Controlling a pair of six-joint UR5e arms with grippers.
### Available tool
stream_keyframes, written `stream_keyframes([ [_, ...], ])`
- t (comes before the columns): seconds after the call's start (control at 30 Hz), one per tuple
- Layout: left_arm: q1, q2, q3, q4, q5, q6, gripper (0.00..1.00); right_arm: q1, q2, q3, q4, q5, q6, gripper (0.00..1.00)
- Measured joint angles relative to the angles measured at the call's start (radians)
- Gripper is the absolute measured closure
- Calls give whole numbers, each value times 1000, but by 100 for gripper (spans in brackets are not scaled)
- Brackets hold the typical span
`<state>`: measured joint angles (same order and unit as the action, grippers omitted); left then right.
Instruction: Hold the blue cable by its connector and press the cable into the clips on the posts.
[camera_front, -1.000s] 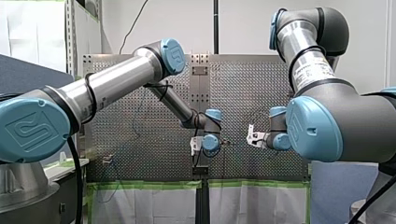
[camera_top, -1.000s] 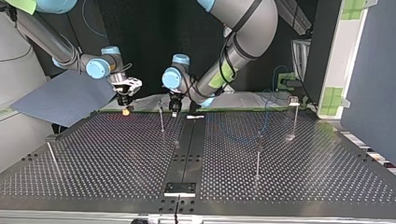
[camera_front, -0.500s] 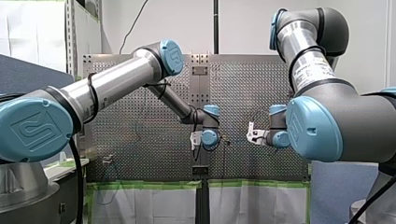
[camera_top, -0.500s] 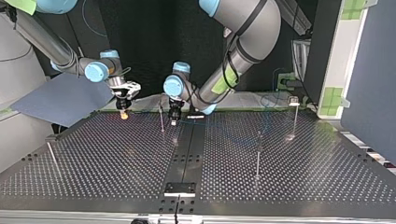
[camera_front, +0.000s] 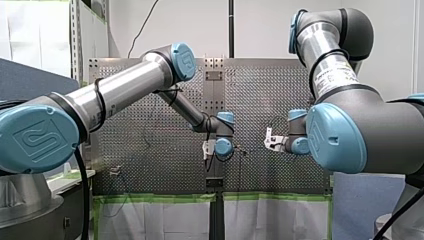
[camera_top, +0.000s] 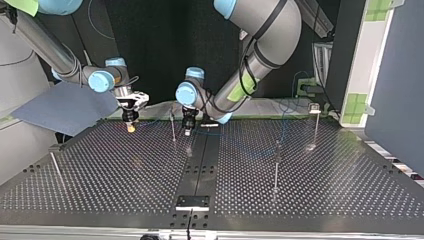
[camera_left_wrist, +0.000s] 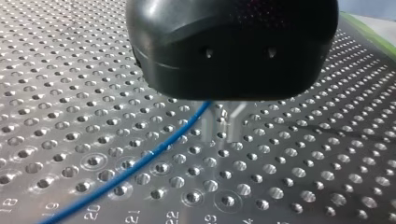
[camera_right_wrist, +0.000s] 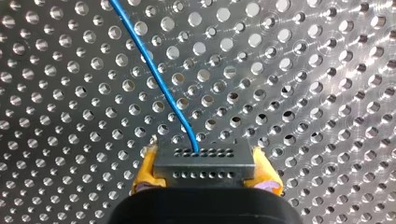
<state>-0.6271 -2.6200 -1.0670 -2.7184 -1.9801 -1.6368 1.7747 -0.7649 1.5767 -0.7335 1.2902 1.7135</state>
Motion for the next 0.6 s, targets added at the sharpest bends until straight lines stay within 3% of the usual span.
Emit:
stream_keyframes([
  [0.07, -2, 0, 0, -10, -8, 13, 12, 1, 0, -3, 2, 0, 0, 100],
  [0.1, -2, 1, 0, -13, -11, 19, 12, 2, 0, -3, 3, 0, 0, 100],
  [0.13, -3, 1, 0, -16, -14, 26, 0, 3, 0, -5, 4, 0, 0, 100],
  [0.6, -25, 1, 0, -108, -103, 148, 0, 4, 0, -12, 24, 0, -5, 100],
])
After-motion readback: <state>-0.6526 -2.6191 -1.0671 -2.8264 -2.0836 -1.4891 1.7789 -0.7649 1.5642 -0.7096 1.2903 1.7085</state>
